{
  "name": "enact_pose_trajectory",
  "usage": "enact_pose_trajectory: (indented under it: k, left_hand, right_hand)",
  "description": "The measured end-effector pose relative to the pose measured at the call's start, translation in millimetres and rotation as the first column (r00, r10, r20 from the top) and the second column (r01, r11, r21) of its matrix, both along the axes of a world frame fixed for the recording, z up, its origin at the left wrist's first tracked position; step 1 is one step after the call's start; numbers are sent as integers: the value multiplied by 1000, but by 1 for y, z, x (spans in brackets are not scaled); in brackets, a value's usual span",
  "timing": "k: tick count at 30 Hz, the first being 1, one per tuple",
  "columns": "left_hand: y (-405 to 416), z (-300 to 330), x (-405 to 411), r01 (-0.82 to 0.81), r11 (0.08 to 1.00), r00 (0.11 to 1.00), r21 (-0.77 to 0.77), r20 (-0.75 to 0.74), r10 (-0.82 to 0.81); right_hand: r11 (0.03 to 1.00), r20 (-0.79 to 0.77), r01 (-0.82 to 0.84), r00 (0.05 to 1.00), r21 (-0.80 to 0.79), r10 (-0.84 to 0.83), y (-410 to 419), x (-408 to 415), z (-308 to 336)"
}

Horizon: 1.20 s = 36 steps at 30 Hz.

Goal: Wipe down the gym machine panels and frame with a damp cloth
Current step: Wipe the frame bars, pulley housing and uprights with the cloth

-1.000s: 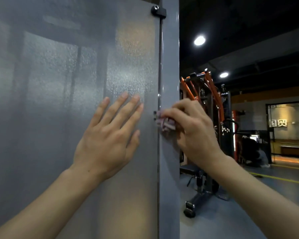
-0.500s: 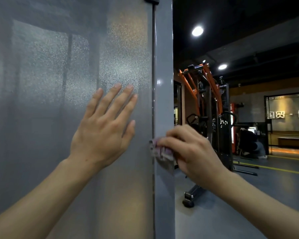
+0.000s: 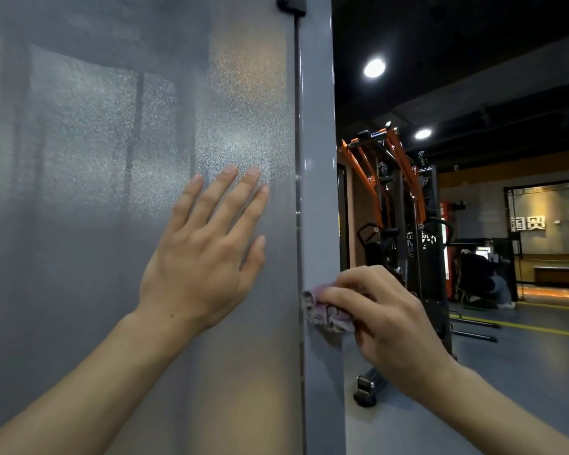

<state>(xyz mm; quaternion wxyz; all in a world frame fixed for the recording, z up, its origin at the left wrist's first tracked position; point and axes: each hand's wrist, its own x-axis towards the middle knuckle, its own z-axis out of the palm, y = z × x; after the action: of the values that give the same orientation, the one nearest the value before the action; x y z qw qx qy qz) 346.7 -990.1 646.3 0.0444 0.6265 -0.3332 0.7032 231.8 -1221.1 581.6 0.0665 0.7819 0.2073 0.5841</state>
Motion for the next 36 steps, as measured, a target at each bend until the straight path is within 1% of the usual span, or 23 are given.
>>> enact_pose_trajectory:
  k: [3,5,7,9,11,14,16,17,20,22,24,27,30,33,36]
  left_hand:
    - [-1,-1,0,-4,1000,1000,1,1,4]
    - [-1,0,0,-1,1000,1000,4,-2,1]
    - [-1,1,-1,-1,1000,1000,7,-8,1]
    - [0,-1,-1,-3,1000,1000,7,-10,3]
    - [0,-3,-1,-7,1000,1000,9,-9,7]
    - [-1,-7,1,-10,1000,1000,15,-19,11]
    - [-1,-8,2,-14,1000,1000,18,-19,14]
    - [-1,-8,2,-15,1000,1000,20,-21,15]
    - [-1,-12,2,-18,1000,999,11,-34,18]
    - [-3,-18,1,-16,1000,999,10,-37,16]
    - [-5,-26,1,-14,1000,999,17,-36,14]
    - [-9,-38,1,-19,1000,999,3,-31,19]
    - [-11,-45,-2,-29,1000,999,-3,-43,29]
    - [-13,-51,-4,-31,999,996,10,-79,32]
    - [-15,-64,-6,-39,999,995,15,-95,41]
  right_hand:
    - [999,37,21,999,-33,-20,1,4,28]
    - [1000,92,24,995,17,-26,7,6,52]
    - [998,126,24,992,59,-31,9,8,60]
    - [997,141,11,990,78,-21,10,10,46]
    - [997,127,5,992,80,-15,10,10,17]
    - [1000,85,8,996,18,-9,6,7,-17]
    - [998,96,44,995,-53,-38,2,6,-8]
    - [997,119,59,991,-52,-52,2,7,2]
    - [996,195,72,978,50,-80,9,12,21]
    - [994,216,67,973,86,-84,11,15,10]
    - [995,192,59,978,85,-75,10,15,-15]
    - [999,157,36,987,34,-41,5,12,-48]
    - [998,140,53,989,-38,-47,3,7,-40]
    - [995,144,98,985,-16,-95,4,6,-22]
    - [998,119,51,991,43,-56,7,5,-40]
